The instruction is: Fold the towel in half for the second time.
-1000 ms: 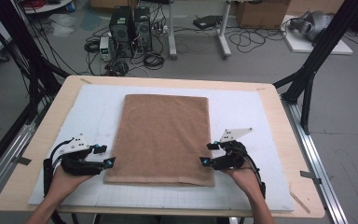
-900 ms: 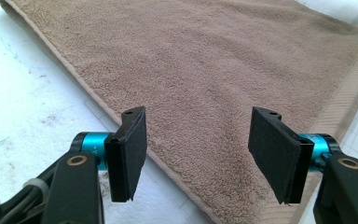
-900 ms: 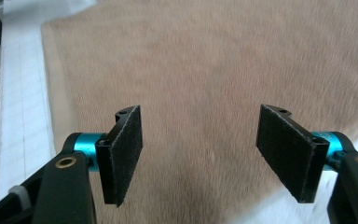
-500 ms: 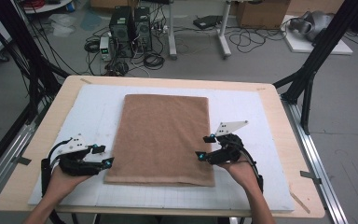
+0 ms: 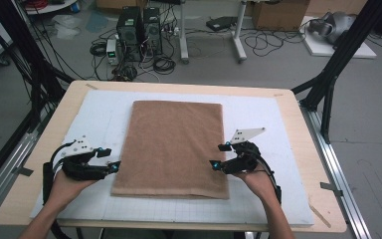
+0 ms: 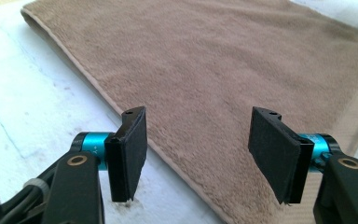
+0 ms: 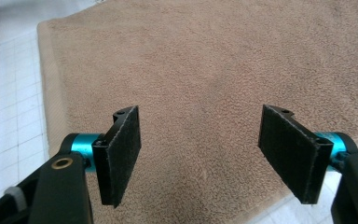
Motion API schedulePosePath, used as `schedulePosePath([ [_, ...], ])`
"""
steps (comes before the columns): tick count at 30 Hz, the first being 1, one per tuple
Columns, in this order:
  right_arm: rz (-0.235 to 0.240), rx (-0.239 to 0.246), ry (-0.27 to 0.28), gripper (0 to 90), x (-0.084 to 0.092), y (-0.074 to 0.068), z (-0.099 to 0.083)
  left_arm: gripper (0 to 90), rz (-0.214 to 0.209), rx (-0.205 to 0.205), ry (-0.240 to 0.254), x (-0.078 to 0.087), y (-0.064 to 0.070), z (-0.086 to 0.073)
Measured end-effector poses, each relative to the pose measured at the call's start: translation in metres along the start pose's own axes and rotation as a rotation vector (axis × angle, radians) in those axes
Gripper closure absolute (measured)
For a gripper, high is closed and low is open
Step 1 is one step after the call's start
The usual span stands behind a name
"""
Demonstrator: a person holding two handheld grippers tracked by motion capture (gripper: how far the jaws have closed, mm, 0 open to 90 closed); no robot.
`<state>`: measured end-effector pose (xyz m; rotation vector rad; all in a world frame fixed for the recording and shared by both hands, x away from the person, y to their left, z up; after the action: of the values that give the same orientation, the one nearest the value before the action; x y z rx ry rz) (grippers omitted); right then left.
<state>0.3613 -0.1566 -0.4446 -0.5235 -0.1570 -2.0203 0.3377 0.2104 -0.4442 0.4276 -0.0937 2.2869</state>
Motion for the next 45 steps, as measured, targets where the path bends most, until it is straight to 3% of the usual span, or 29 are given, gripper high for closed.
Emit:
schedulePosePath([
  [9,-0.021,0.023,-0.008,29.1,0.0,0.015,0.017,37.7,0.024,-0.001,0.0,-0.01,-0.016,0.015],
  [13,-0.02,0.016,-0.014,29.3,-0.003,0.02,0.022,37.5,0.024,-0.011,-0.024,-0.013,-0.014,0.012],
  [18,-0.003,0.036,-0.041,31.9,-0.002,0.01,0.006,38.4,-0.015,-0.019,-0.018,-0.01,0.003,-0.002],
  [20,0.002,0.025,-0.049,32.9,-0.001,0.005,-0.004,38.5,-0.028,-0.031,-0.05,-0.01,0.008,-0.01],
  [26,0.047,0.031,-0.107,39.7,0.0,-0.011,-0.036,41.7,-0.084,-0.064,-0.088,-0.008,0.025,-0.028],
  [30,0.064,0.037,-0.164,40.2,-0.002,-0.018,-0.053,43.7,-0.114,-0.067,-0.164,-0.008,0.03,-0.049],
  [32,0.062,0.046,-0.163,41.0,-0.003,-0.018,-0.057,43.5,-0.108,-0.076,-0.152,-0.008,0.031,-0.054],
  [34,0.045,0.065,-0.156,45.6,-0.004,-0.018,-0.058,45.3,-0.101,-0.088,-0.15,-0.009,0.03,-0.054],
  [38,0.026,0.082,-0.154,59.1,-0.006,-0.016,-0.059,57.3,-0.068,-0.135,-0.144,-0.012,0.031,-0.053],
  [39,0.025,0.075,-0.15,64.4,-0.005,-0.015,-0.058,66.2,-0.081,-0.135,-0.145,-0.013,0.034,-0.053],
  [41,0.017,0.084,-0.147,72.1,-0.006,-0.012,-0.058,73.1,-0.08,-0.138,-0.141,-0.015,0.036,-0.053],
  [45,0.038,0.082,-0.145,82.6,-0.007,-0.012,-0.057,81.3,-0.081,-0.118,-0.131,-0.016,0.035,-0.052],
])
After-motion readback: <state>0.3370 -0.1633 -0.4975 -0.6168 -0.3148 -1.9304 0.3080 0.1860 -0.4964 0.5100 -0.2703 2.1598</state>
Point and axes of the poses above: each handheld gripper's, and its own axes: x roughly backward along the jaws, z roughly out of its top, y roughly to its right, the point moved 8 cm from there along -x, roughly forward along the jaws, and after that the axes turned 12 degrees about y, right-handed, at the moved point
